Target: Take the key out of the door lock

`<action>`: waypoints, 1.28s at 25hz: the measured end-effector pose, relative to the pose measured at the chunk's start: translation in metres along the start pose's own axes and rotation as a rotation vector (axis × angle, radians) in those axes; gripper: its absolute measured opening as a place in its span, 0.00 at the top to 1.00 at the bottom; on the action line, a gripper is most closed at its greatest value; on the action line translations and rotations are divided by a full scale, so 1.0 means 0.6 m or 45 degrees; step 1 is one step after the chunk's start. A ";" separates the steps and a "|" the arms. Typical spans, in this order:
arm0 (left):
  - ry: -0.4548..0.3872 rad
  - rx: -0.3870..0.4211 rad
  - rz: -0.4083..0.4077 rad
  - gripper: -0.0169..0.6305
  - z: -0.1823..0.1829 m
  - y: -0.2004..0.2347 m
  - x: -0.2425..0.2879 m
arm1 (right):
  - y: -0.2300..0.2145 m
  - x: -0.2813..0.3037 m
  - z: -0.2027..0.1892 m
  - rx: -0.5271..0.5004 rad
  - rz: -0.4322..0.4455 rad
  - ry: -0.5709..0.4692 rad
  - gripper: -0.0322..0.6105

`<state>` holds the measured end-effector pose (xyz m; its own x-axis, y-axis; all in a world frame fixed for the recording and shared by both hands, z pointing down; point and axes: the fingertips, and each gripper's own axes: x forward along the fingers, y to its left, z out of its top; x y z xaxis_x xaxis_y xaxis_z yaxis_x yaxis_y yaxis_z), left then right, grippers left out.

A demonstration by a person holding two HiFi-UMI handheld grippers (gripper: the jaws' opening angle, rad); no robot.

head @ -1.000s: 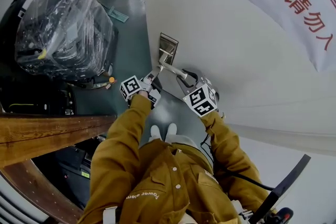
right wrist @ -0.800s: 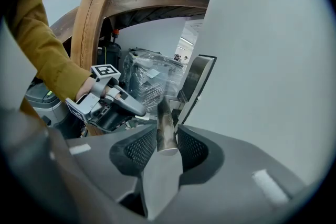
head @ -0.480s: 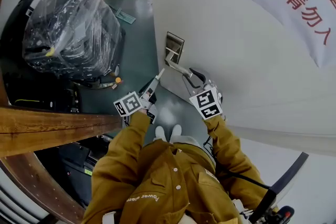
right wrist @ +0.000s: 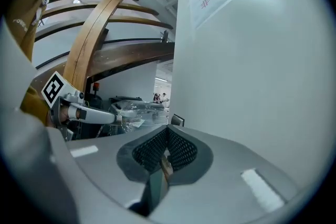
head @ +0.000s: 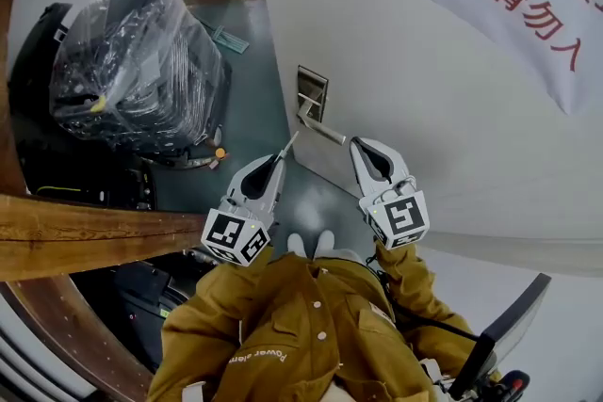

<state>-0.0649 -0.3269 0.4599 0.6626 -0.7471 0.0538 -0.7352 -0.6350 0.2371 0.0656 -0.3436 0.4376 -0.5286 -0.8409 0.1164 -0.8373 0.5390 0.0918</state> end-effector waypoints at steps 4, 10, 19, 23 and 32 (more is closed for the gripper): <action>-0.009 0.146 -0.006 0.94 0.018 -0.046 -0.002 | -0.001 -0.035 -0.013 0.051 -0.047 -0.011 0.94; 0.002 0.219 -0.002 0.94 0.018 -0.082 0.002 | 0.008 -0.054 -0.046 0.103 -0.072 0.000 0.94; 0.013 0.214 -0.002 0.94 0.009 -0.075 0.006 | 0.029 -0.052 -0.034 0.087 -0.039 -0.022 0.94; 0.023 0.220 -0.011 0.94 0.008 -0.075 0.009 | 0.033 -0.051 -0.041 0.086 -0.028 0.013 0.94; 0.018 0.225 -0.004 0.94 0.012 -0.073 0.009 | 0.033 -0.046 -0.036 0.081 -0.023 0.005 0.94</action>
<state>-0.0300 -0.3046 0.4429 0.6662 -0.7427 0.0676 -0.7457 -0.6632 0.0630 0.0666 -0.3085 0.4578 -0.5128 -0.8502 0.1192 -0.8539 0.5194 0.0308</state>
